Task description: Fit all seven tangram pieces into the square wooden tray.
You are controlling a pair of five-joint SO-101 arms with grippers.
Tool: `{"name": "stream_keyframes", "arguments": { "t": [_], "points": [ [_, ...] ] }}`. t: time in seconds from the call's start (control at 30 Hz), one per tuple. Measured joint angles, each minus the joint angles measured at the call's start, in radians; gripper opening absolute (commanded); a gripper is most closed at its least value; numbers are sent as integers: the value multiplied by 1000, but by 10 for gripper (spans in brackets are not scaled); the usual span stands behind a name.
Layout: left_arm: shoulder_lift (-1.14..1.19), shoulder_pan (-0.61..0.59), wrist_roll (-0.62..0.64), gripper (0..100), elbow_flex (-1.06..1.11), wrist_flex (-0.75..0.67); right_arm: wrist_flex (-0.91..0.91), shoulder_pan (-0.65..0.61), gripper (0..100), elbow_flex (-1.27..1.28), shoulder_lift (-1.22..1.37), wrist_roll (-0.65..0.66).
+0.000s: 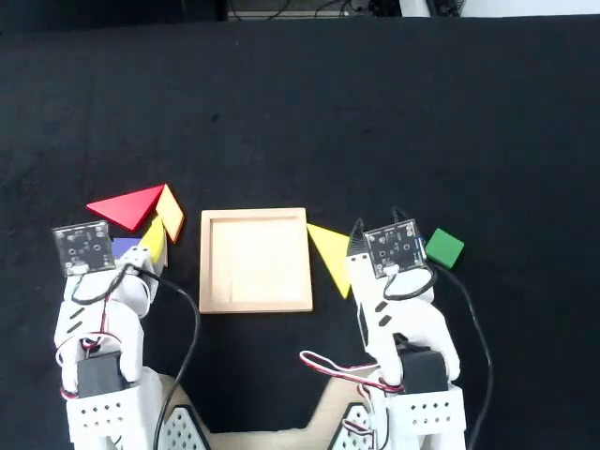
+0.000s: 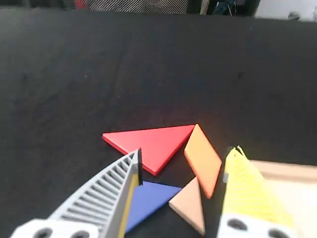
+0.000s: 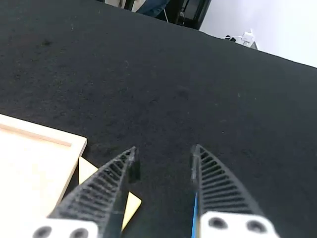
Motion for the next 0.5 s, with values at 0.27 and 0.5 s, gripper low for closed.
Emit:
{"name": "stream_keyframes", "arguments": {
  "t": [0.27, 0.5],
  "points": [
    [0, 12, -68, 145, 0, 17, 6, 0, 62, 0, 0, 57],
    [0, 12, -66, 252, 0, 17, 12, 0, 234, 0, 0, 34]
  ]
}}
